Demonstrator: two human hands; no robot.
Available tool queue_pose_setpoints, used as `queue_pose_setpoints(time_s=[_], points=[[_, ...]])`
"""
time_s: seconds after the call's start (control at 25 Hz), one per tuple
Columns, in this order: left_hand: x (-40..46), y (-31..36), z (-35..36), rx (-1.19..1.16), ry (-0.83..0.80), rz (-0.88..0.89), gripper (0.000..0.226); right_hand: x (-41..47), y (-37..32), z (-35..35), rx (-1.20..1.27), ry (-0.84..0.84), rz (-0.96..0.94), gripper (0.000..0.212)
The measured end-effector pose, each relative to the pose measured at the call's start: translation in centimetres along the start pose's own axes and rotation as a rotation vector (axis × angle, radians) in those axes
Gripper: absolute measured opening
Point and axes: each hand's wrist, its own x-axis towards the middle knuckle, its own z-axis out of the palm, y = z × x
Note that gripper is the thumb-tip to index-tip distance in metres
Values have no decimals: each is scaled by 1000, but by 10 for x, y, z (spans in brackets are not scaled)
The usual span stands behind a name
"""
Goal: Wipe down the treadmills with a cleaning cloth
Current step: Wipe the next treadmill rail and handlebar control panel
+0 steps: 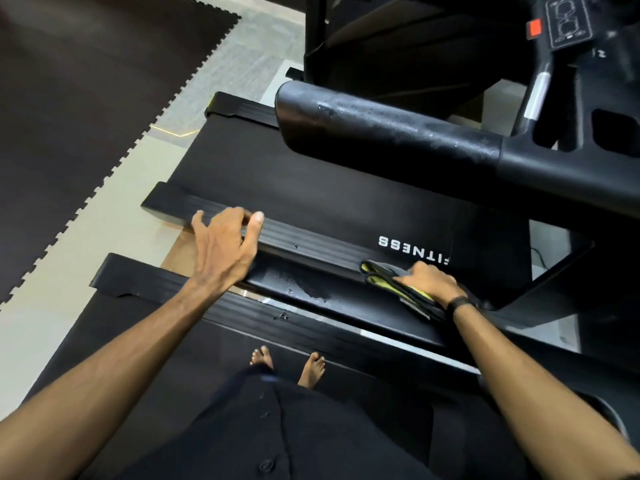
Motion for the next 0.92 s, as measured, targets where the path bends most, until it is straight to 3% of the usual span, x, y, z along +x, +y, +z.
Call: queue_pose_setpoints(time_s=[0.4, 0.68, 0.92], points=[[-1, -1, 1, -70, -39, -5, 48, 10, -100, 22, -36, 64, -56, 60], [0, -1, -7, -119, -131, 61, 48, -39, -168, 31, -67, 373, -167, 47], [10, -15, -13, -143, -149, 123, 42, -97, -151, 50, -89, 679, -223, 54]])
